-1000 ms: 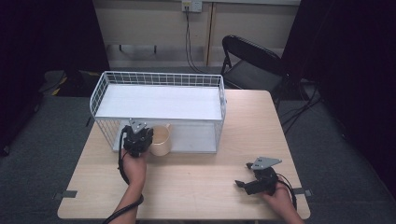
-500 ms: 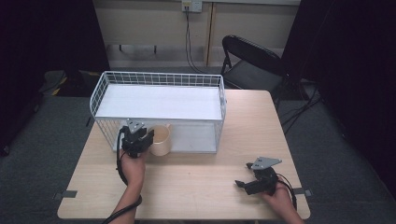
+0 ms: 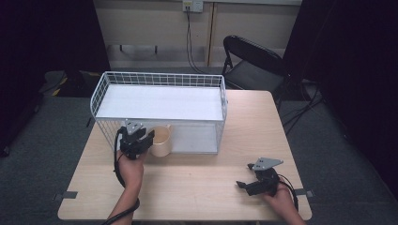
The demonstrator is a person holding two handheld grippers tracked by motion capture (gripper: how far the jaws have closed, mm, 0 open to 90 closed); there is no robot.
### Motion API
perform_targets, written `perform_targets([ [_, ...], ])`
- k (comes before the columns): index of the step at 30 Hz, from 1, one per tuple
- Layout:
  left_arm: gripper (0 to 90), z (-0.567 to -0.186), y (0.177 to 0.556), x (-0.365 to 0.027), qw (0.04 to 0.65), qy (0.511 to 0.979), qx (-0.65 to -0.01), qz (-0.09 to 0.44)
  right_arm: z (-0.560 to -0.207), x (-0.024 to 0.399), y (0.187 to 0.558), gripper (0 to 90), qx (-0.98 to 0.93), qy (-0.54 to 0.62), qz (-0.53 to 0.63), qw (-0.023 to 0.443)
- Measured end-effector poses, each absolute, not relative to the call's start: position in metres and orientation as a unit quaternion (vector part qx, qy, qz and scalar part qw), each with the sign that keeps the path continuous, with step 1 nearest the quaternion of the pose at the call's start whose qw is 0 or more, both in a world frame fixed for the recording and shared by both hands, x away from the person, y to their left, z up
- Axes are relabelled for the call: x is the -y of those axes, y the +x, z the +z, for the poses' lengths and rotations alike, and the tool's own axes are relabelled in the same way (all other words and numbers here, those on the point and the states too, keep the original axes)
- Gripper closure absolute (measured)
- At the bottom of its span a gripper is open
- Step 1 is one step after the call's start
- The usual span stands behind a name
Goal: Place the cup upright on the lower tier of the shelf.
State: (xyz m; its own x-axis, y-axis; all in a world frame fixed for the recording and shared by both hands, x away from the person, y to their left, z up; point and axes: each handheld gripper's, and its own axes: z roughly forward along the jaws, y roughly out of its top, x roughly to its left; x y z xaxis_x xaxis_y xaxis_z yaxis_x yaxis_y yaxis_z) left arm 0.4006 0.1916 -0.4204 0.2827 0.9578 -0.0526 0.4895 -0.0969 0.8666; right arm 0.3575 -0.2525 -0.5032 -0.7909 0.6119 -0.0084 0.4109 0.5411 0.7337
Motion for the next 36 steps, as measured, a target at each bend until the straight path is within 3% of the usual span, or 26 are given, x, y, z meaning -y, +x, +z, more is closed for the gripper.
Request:
perform_targets([
  [19, 54.0, -0.407, 0.382, -0.197, 0.428, 0.698, -0.513, 0.256, -0.503, 0.252, 0.357, 13.2, -0.868, 0.295, 0.377, 0.133],
  [29, 38.1, -0.409, 0.367, -0.202, 0.439, 0.709, -0.499, 0.236, -0.503, 0.252, 0.357, 13.2, -0.868, 0.295, 0.377, 0.133],
  [36, 32.3, -0.412, 0.36, -0.204, 0.44, 0.712, -0.495, 0.232, -0.503, 0.252, 0.357, 13.2, -0.868, 0.295, 0.377, 0.133],
])
